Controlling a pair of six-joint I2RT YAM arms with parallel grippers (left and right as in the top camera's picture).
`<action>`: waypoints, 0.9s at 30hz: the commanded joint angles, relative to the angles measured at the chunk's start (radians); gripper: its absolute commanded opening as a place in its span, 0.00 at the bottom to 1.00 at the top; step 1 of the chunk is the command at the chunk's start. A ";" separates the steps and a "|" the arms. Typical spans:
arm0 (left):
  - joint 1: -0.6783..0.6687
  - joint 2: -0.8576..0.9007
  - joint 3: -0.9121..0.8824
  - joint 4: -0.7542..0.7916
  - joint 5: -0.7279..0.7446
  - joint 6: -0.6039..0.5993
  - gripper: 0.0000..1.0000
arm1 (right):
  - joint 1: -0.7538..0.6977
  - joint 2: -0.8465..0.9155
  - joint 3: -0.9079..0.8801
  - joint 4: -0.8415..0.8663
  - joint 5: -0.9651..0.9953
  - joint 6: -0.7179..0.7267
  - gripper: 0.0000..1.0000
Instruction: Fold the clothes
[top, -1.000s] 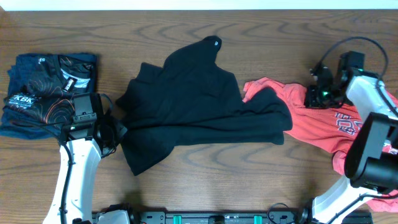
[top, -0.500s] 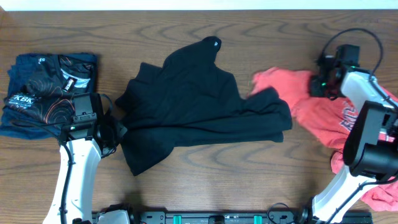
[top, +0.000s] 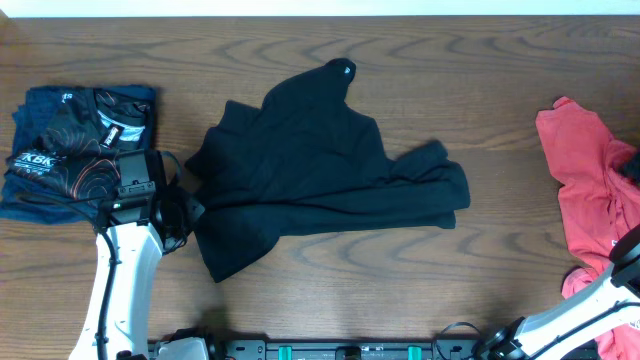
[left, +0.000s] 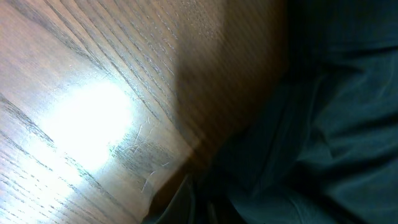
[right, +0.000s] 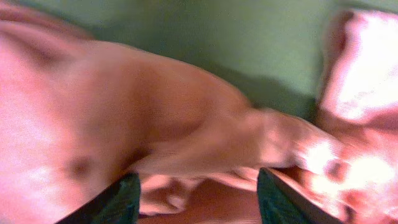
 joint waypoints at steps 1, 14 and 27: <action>0.001 0.000 0.005 -0.008 -0.026 0.010 0.06 | 0.078 -0.023 0.102 -0.054 -0.322 -0.100 0.62; 0.001 0.000 0.005 -0.021 -0.026 0.026 0.06 | 0.516 -0.019 0.055 -0.253 -0.406 -0.328 0.73; 0.001 0.000 0.005 -0.021 -0.026 0.026 0.06 | 0.760 -0.017 -0.101 -0.058 -0.405 -0.293 0.73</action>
